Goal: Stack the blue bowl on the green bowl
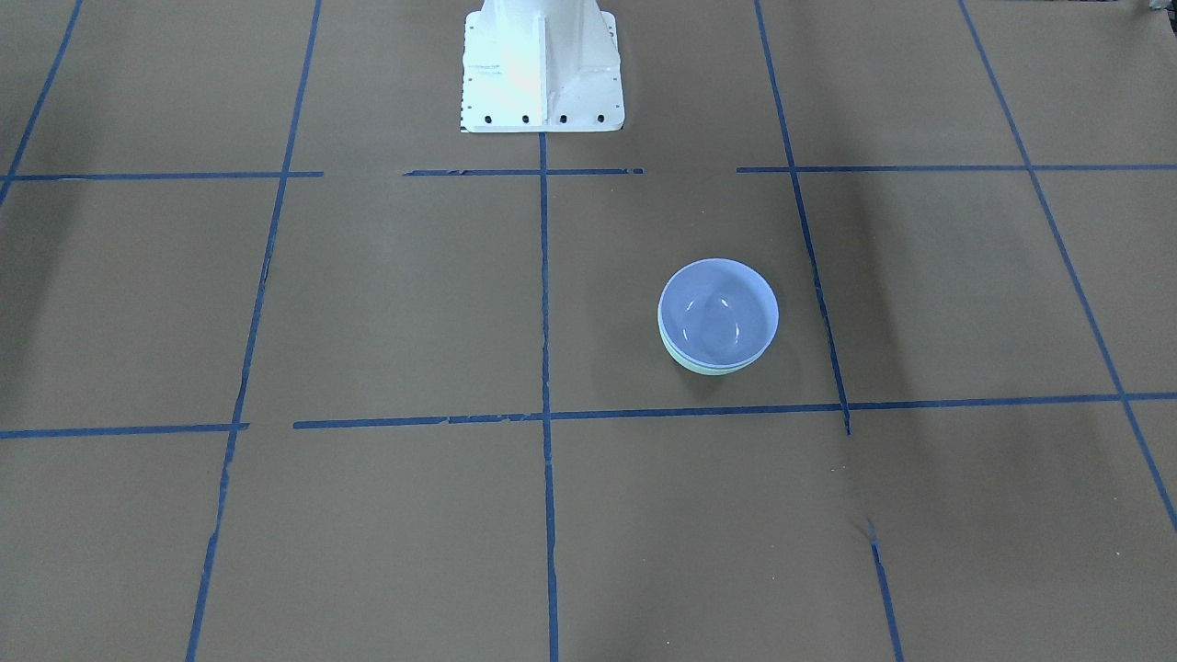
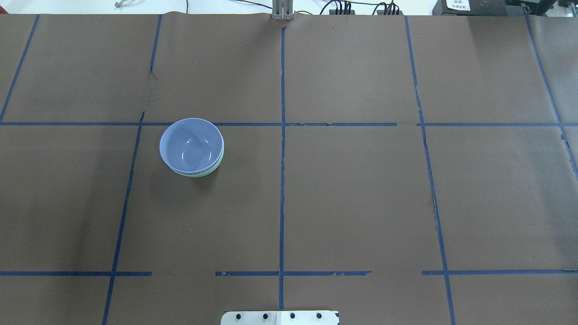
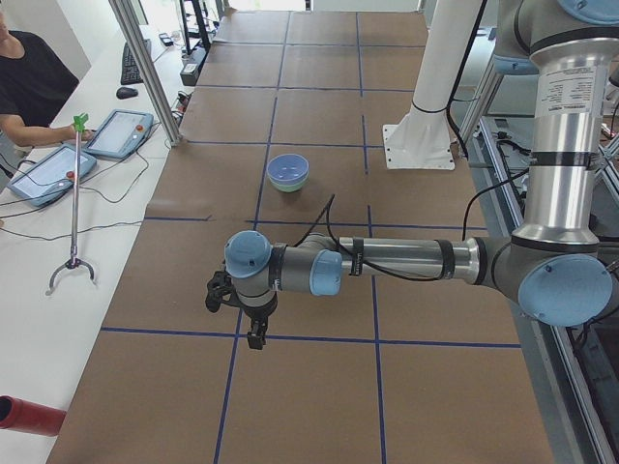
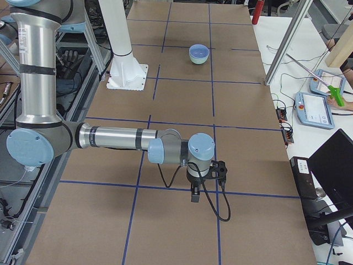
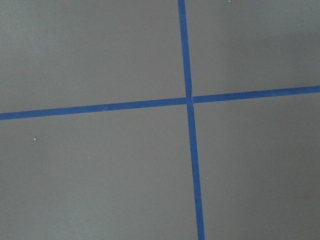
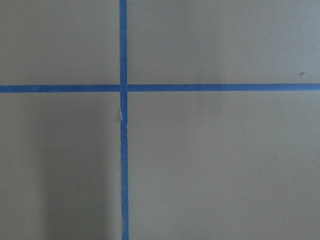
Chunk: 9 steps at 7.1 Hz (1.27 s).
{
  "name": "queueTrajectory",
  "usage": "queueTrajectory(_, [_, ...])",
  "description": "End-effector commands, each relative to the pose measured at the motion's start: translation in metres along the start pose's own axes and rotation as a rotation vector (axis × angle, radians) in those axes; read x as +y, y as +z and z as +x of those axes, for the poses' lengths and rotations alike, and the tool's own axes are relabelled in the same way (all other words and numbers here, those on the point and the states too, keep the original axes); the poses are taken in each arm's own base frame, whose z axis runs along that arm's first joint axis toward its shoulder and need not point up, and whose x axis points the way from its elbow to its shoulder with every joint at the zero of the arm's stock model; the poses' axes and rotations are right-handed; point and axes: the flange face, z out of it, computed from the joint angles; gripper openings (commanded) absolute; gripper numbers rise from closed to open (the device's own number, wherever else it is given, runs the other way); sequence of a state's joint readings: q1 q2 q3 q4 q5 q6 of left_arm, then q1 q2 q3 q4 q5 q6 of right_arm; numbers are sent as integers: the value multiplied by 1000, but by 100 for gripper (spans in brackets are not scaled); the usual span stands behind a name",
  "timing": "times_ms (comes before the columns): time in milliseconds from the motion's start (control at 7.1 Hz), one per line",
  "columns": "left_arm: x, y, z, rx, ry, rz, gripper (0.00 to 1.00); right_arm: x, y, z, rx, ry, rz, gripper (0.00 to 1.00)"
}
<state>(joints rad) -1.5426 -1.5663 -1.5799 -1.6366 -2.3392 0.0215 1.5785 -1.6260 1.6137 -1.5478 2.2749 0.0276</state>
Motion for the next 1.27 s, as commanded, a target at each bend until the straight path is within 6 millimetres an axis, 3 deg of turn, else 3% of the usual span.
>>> queueTrajectory(0, [0,-1,1,0,2,3,100,0,0,0,0,0,0,100])
queueTrajectory(1127, [-1,-8,-1,-1,-3,15,100,0,0,0,0,0,0,100])
